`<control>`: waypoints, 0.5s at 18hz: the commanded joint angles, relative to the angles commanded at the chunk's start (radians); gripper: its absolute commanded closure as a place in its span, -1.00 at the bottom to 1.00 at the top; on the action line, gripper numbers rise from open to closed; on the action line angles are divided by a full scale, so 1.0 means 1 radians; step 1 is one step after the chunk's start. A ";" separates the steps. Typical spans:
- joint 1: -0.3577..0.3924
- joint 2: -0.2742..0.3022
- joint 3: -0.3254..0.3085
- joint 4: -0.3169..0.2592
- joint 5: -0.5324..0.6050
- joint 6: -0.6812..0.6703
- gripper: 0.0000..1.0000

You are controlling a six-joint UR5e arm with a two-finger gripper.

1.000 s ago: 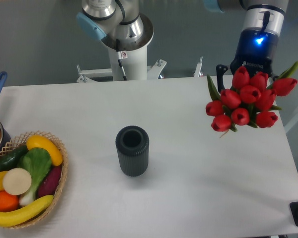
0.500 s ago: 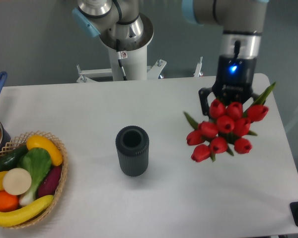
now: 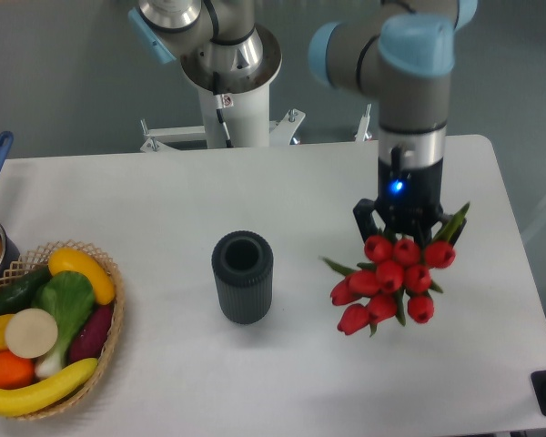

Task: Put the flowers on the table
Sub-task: 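Carry the red tulip bouquet with the gripper down toward the table, then lower the tulips onto the table and open the gripper to release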

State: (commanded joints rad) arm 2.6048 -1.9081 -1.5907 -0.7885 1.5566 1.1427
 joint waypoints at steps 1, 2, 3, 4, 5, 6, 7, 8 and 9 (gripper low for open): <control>-0.009 -0.012 0.000 -0.002 0.035 0.018 -0.04; -0.018 -0.023 0.000 -0.005 0.077 0.041 -0.04; -0.034 -0.034 0.000 -0.006 0.121 0.060 -0.04; -0.047 -0.046 -0.003 -0.008 0.169 0.071 -0.04; -0.061 -0.061 -0.003 -0.008 0.213 0.074 -0.04; -0.074 -0.077 -0.002 -0.008 0.255 0.077 -0.04; -0.086 -0.094 -0.002 -0.008 0.288 0.077 -0.04; -0.097 -0.106 0.000 -0.005 0.310 0.077 -0.04; -0.100 -0.117 0.005 -0.006 0.315 0.077 -0.04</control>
State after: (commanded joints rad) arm 2.5050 -2.0247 -1.5862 -0.7946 1.8714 1.2195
